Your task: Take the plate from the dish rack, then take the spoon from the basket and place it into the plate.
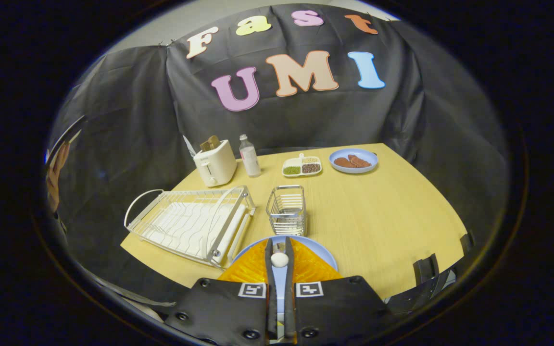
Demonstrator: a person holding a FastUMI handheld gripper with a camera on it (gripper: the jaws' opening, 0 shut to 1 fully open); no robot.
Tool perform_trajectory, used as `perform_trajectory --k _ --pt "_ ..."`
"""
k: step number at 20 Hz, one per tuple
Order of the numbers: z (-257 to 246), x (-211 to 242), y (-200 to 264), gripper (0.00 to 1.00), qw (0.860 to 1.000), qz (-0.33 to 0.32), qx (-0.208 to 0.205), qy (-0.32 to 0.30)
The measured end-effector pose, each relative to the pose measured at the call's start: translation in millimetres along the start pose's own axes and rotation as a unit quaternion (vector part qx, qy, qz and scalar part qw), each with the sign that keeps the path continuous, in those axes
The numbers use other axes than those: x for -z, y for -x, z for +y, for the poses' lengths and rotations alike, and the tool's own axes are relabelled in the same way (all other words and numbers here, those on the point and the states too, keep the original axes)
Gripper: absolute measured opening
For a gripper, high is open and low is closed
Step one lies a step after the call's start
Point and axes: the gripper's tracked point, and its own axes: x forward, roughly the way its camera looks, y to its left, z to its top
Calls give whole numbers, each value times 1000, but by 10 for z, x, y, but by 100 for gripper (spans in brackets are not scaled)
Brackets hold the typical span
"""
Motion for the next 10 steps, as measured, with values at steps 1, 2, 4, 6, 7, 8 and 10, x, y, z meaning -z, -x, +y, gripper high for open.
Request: perform_trajectory --k 1,2,4,6,7,8,10 --pt "-5 59 -25 9 1000 5 -1 -3" --pt "-10 107 -53 9 1000 10 -3 -7" --pt "3 192 -89 9 1000 20 -10 -15" --pt "-11 259 -102 9 999 28 -12 -16" --pt "-21 285 -105 8 999 30 -12 -14" --pt "-29 308 -109 8 999 33 -12 -13" --pt "-34 304 -113 8 999 32 -14 -15"
